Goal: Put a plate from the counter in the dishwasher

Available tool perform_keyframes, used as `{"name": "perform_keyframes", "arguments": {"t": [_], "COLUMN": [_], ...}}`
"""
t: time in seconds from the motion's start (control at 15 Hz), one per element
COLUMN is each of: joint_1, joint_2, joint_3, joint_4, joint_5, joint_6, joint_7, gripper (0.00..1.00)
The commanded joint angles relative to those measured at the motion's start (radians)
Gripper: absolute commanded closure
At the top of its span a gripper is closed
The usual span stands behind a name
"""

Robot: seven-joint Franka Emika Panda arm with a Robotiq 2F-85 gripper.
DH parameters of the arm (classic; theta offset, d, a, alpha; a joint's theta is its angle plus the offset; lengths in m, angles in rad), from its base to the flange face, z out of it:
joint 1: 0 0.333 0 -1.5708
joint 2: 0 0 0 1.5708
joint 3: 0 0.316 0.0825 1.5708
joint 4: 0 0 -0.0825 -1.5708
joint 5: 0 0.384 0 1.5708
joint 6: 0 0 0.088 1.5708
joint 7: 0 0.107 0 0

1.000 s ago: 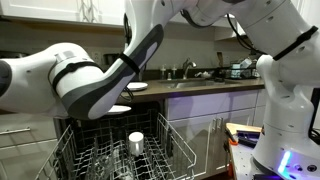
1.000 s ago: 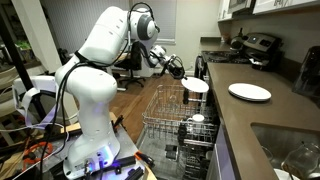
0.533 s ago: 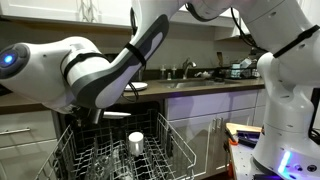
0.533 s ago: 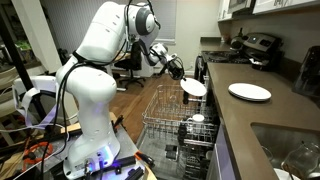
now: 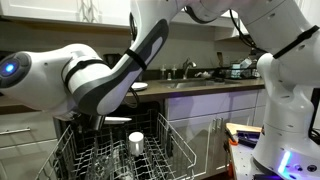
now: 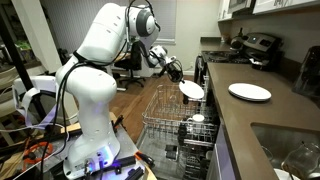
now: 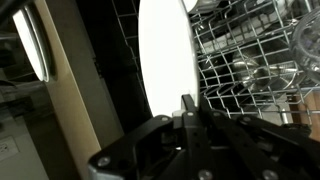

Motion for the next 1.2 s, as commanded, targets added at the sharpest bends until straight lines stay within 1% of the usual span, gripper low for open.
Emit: {"name": "perform_keyframes", "arguments": {"t": [0.0,0.27,0.47,0.87,1.13], "joint_1": [-0.002,-0.004,-0.002,-0.038,-0.039], "joint_2": [-0.048,-0.092,-0.143,-0.291,-0.392], "joint_3": [0.007,0.017,0.005,0.013,0.015], "joint_4": [-0.061,-0.14,-0.221,-0.402,-0.507], "joint_5": [0.065,0.13,0.138,0.243,0.321], "joint_6": [0.039,0.11,0.147,0.223,0.266], "joint_7": [-0.008,-0.012,-0.001,-0.009,-0.016], "gripper": [0.95,0.95,0.95,0.95,0.95]}}
